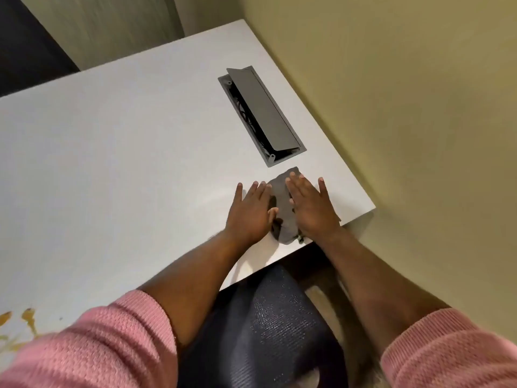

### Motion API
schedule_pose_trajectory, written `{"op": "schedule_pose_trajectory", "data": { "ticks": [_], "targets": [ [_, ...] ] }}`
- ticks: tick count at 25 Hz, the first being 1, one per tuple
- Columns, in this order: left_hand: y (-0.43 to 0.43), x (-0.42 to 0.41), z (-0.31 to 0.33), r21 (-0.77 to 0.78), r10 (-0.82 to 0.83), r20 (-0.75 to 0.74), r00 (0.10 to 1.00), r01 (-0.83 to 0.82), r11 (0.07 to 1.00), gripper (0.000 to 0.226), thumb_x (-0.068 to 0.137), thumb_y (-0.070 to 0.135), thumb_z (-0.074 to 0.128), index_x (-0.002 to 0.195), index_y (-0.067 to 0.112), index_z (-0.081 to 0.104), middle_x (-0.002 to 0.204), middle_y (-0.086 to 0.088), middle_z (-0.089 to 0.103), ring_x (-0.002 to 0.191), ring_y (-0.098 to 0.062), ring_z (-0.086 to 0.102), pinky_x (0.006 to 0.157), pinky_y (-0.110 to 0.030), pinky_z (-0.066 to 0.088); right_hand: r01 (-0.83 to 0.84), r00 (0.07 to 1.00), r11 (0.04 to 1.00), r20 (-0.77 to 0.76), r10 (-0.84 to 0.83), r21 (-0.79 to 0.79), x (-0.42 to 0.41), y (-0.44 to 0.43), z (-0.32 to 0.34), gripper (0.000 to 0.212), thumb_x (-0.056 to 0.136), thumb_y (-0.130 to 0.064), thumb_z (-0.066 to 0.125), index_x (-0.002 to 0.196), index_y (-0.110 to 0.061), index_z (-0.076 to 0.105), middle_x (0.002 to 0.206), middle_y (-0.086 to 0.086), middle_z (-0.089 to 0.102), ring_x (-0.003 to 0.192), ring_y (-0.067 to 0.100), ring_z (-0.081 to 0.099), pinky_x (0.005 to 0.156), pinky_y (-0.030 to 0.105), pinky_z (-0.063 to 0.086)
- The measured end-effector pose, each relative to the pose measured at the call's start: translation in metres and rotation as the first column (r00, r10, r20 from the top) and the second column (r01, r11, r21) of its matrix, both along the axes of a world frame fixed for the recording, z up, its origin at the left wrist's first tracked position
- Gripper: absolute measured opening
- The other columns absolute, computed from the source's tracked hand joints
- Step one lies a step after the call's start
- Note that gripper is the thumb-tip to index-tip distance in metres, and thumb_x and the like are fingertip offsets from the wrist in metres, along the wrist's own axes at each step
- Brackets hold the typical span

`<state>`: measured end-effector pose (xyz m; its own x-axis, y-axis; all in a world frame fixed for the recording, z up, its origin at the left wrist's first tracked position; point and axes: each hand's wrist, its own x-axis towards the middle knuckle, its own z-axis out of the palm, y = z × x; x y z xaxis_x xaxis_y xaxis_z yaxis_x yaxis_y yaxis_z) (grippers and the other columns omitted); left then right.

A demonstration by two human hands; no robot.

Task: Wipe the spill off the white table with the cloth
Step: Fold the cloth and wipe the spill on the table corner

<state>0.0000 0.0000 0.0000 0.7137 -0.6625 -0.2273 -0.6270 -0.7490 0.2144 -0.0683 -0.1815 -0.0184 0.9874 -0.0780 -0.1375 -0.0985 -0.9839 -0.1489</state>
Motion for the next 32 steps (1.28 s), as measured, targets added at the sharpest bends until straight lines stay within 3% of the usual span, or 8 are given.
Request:
{"op": "schedule_pose_trajectory", "data": {
  "ticks": [4, 10, 13, 16, 22, 25, 28, 32],
  "targets": [
    [-0.022, 0.009, -0.022, 0.039, 0.070, -0.073, 0.995, -0.067, 0.997, 0.058, 0.108, 0.043, 0.036, 0.157, 0.011, 0.035, 0.167, -0.007, 0.036, 0.159, -0.028, 0.021, 0.127, -0.056, 0.006, 0.012, 0.999, 1.000, -0.042, -0.011, 0.017, 0.015, -0.009, -0.027, 0.079, 0.097, -0.010, 0.050, 0.167, -0.017, 0.015, 0.176, 0.002, 0.013, 0.162, 0.022, 0.008, 0.128, 0.051, -0.008],
    [-0.042, 0.014, -0.035, 0.021, 0.192, -0.005, 0.981, -0.192, 0.981, 0.044, 0.102, 0.039, 0.053, 0.137, 0.012, 0.054, 0.137, -0.009, 0.062, 0.133, -0.031, 0.053, 0.123, -0.053, 0.016, -0.006, 1.000, 0.999, -0.028, 0.007, 0.046, 0.046, -0.021, -0.050, 0.066, 0.103, -0.020, 0.049, 0.165, -0.021, 0.025, 0.174, -0.002, 0.022, 0.162, 0.020, 0.011, 0.127, 0.054, -0.008],
    [-0.047, 0.015, -0.038, -0.019, 0.248, 0.003, 0.969, -0.248, 0.969, 0.023, 0.098, 0.026, 0.053, 0.114, 0.015, 0.067, 0.116, -0.009, 0.067, 0.117, -0.032, 0.059, 0.120, -0.049, 0.022, -0.007, 1.000, 0.999, 0.006, 0.007, 0.052, 0.051, -0.025, -0.047, 0.058, 0.102, -0.014, 0.049, 0.159, -0.020, 0.040, 0.165, 0.001, 0.039, 0.159, 0.022, 0.020, 0.127, 0.056, -0.004],
    [-0.046, 0.019, -0.036, -0.050, 0.311, -0.075, 0.948, -0.315, 0.948, 0.020, 0.096, 0.020, 0.051, 0.102, 0.016, 0.071, 0.106, -0.008, 0.068, 0.110, -0.032, 0.060, 0.114, -0.045, 0.024, 0.017, 0.999, 0.998, 0.034, -0.019, 0.057, 0.049, -0.026, -0.040, 0.045, 0.101, -0.014, 0.052, 0.145, -0.016, 0.057, 0.147, 0.007, 0.058, 0.151, 0.025, 0.037, 0.127, 0.051, -0.002],
    [-0.010, 0.025, -0.008, -0.150, 0.337, -0.144, 0.930, -0.357, 0.922, 0.012, 0.095, 0.025, 0.062, 0.096, 0.021, 0.073, 0.099, -0.001, 0.070, 0.106, -0.026, 0.062, 0.119, -0.047, 0.017, 0.040, 0.993, 0.994, 0.104, -0.051, 0.106, 0.040, -0.005, 0.003, 0.040, 0.092, -0.006, 0.063, 0.131, -0.014, 0.069, 0.130, 0.008, 0.068, 0.138, 0.027, 0.052, 0.128, 0.046, 0.002],
    [0.024, 0.028, 0.023, -0.241, 0.345, -0.114, 0.932, -0.362, 0.900, 0.013, 0.093, 0.022, 0.061, 0.087, 0.025, 0.071, 0.090, 0.003, 0.069, 0.096, -0.019, 0.063, 0.126, -0.045, 0.008, 0.007, 0.981, 0.992, 0.189, -0.030, 0.122, 0.041, 0.027, 0.038, 0.036, 0.089, -0.005, 0.067, 0.124, -0.011, 0.072, 0.122, 0.009, 0.072, 0.126, 0.031, 0.061, 0.127, 0.051, 0.015],
    [0.060, 0.030, 0.053, -0.294, 0.352, -0.096, 0.931, -0.364, 0.884, 0.019, 0.089, 0.016, 0.056, 0.076, 0.023, 0.067, 0.080, 0.007, 0.067, 0.086, -0.016, 0.064, 0.126, -0.038, 0.000, -0.061, 0.940, 0.989, 0.341, 0.012, 0.134, 0.040, 0.057, 0.069, 0.032, 0.088, -0.015, 0.054, 0.110, -0.006, 0.075, 0.105, 0.012, 0.075, 0.105, 0.035, 0.069, 0.116, 0.056, 0.033],
    [0.123, 0.031, 0.099, -0.351, 0.359, -0.024, 0.933, -0.344, 0.871, 0.019, 0.085, 0.014, 0.055, 0.076, 0.023, 0.069, 0.076, 0.006, 0.067, 0.083, -0.016, 0.064, 0.124, -0.036, -0.001, -0.076, 0.951, 0.991, 0.305, 0.038, 0.113, 0.047, 0.117, 0.119, 0.034, 0.080, -0.003, 0.065, 0.111, -0.012, 0.074, 0.105, 0.008, 0.074, 0.111, 0.033, 0.066, 0.120, 0.054, 0.027]
  ]
}}
